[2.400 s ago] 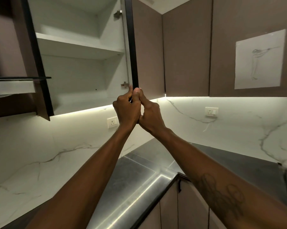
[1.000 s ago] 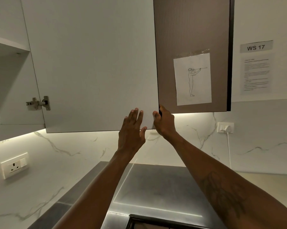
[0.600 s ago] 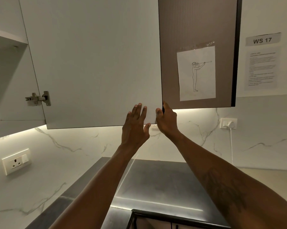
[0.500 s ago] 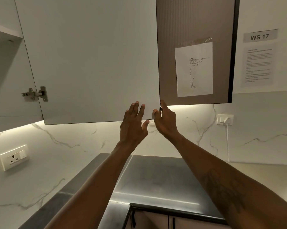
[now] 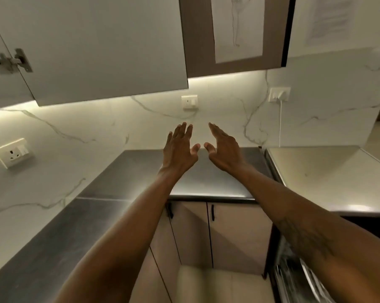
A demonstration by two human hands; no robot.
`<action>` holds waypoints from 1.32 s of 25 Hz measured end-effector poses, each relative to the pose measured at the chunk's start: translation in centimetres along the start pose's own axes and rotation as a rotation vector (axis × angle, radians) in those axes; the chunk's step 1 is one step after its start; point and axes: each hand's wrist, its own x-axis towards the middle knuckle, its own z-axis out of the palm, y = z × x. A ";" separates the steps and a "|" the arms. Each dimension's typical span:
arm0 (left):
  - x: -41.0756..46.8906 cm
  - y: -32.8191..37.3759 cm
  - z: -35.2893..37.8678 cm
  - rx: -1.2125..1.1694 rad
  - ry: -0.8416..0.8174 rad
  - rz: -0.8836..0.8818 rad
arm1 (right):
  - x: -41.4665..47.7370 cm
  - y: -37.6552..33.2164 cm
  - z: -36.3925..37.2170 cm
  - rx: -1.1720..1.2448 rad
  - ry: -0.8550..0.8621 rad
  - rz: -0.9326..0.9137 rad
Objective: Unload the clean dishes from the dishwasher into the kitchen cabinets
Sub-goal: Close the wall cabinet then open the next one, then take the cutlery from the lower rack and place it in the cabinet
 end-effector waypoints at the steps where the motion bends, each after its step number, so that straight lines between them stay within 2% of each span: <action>1: -1.8 1.1 1.1 -0.020 -0.053 -0.023 | -2.2 1.2 -0.3 -0.005 -0.025 0.021; 6: -11.3 6.8 6.4 -0.053 -0.272 -0.087 | -14.0 7.5 -1.1 -0.090 -0.101 0.157; 11: -21.3 13.3 10.0 -0.037 -0.456 -0.034 | -26.4 12.9 -1.2 -0.162 -0.209 0.291; 16: -28.4 18.2 12.8 -0.061 -0.623 0.004 | -34.9 16.1 -2.0 -0.188 -0.298 0.386; 21: -30.6 21.7 16.1 -0.116 -0.718 0.076 | -38.3 19.4 -3.9 -0.212 -0.291 0.481; 33: -29.4 32.1 23.6 -0.232 -0.794 0.131 | -42.3 30.8 -10.4 -0.268 -0.291 0.619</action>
